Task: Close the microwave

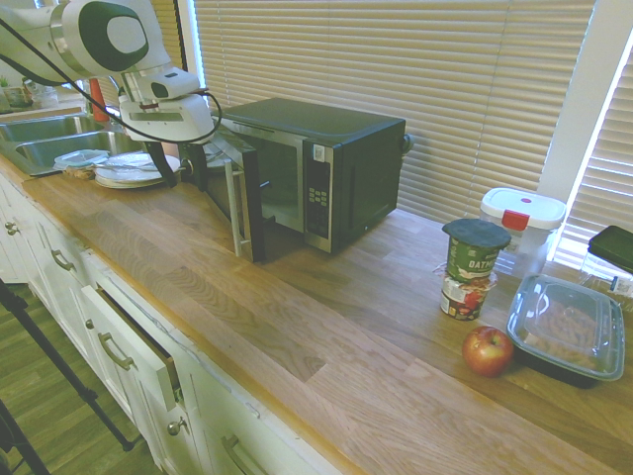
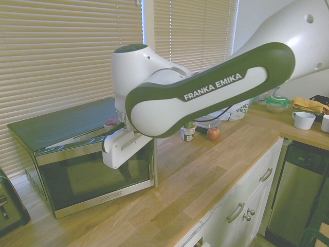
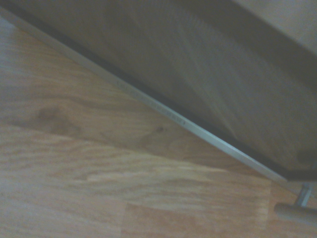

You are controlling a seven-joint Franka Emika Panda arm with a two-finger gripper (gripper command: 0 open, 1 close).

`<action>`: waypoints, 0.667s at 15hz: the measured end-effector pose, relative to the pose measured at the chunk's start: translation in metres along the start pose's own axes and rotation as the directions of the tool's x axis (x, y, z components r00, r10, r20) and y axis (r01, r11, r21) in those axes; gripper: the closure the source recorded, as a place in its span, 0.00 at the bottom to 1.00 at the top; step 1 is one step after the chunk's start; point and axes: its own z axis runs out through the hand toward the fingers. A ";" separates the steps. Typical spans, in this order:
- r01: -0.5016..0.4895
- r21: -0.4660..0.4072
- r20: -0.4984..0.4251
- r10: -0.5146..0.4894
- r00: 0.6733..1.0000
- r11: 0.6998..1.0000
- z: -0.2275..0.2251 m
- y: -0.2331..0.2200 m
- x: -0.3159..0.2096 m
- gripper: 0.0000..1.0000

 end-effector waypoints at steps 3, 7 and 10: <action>-0.043 -0.013 0.018 0.043 0.999 0.999 -0.004 -0.012 0.035 0.00; -0.091 -0.030 0.032 0.092 0.995 0.995 0.003 -0.023 0.076 0.00; -0.122 -0.044 0.037 0.124 0.992 0.992 0.013 -0.031 0.104 0.00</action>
